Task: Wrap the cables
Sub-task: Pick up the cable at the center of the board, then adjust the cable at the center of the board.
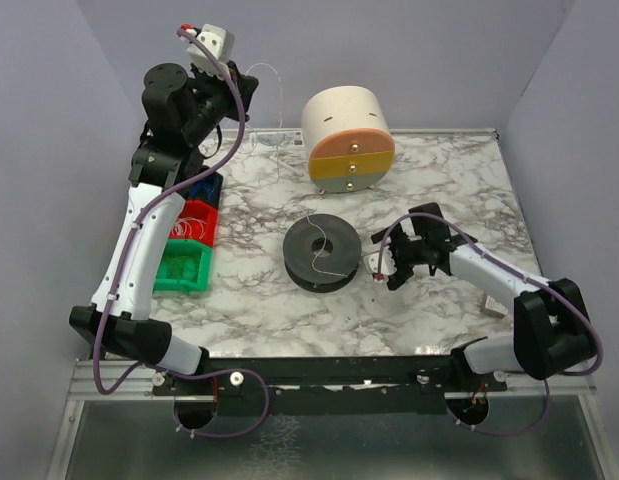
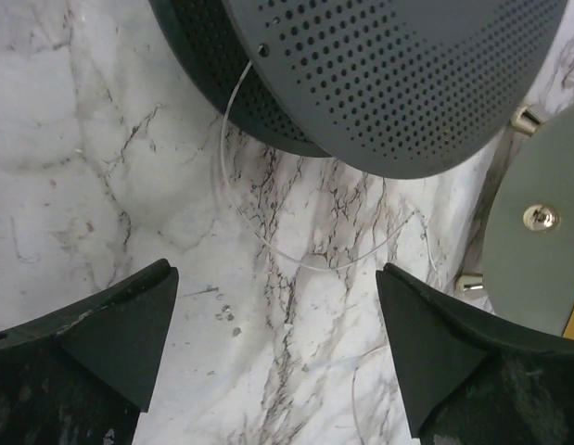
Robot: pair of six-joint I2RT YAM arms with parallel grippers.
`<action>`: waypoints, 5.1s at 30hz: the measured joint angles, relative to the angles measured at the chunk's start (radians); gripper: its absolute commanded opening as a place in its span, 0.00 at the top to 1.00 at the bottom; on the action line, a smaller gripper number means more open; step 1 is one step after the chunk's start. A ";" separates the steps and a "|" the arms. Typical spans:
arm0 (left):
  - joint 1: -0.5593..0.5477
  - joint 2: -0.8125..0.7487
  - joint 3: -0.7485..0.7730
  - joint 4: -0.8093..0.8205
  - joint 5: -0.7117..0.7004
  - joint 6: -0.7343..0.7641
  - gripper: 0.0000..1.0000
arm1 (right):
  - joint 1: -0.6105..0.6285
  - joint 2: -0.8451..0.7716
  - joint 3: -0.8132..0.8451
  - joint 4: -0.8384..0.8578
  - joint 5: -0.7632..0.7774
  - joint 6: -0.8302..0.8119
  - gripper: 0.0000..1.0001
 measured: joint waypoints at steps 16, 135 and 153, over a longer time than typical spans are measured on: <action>0.000 0.000 -0.052 0.035 0.007 -0.014 1.00 | 0.098 0.197 0.005 0.186 0.209 -0.196 0.79; -0.222 0.062 -0.691 0.539 0.463 -0.485 0.01 | -0.337 -0.260 0.211 0.795 -0.417 1.896 1.00; -0.302 0.172 -0.636 0.655 0.535 -0.588 0.30 | -0.337 -0.259 0.136 1.012 -0.496 2.070 0.99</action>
